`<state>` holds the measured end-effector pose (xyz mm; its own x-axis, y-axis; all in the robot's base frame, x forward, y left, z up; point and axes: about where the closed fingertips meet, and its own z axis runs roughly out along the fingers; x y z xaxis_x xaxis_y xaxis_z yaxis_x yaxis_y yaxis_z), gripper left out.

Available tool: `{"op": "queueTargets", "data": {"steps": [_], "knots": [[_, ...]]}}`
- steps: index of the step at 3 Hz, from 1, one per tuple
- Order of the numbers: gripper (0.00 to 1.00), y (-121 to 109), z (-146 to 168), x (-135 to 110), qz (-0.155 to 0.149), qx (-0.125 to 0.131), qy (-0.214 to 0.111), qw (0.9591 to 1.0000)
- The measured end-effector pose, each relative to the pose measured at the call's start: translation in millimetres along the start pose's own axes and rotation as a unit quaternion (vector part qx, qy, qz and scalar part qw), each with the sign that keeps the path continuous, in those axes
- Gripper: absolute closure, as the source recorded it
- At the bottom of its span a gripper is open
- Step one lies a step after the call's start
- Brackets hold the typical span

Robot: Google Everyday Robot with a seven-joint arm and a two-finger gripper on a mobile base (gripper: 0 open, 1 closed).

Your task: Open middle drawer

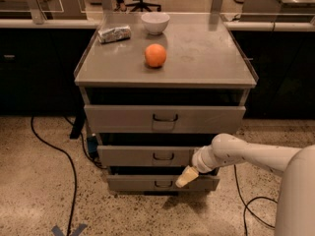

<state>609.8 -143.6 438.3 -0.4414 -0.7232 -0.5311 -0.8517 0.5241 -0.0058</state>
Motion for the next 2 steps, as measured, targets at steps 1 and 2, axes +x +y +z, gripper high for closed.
{"op": "queueTargets", "data": {"steps": [1,2], "knots": [[0.0,2.5,-1.5,-7.8,-0.013,0.004,-0.001,0.9999],[0.0,-1.6,-9.5,-38.5,-0.049,0.024,-0.018,0.9983]]}}
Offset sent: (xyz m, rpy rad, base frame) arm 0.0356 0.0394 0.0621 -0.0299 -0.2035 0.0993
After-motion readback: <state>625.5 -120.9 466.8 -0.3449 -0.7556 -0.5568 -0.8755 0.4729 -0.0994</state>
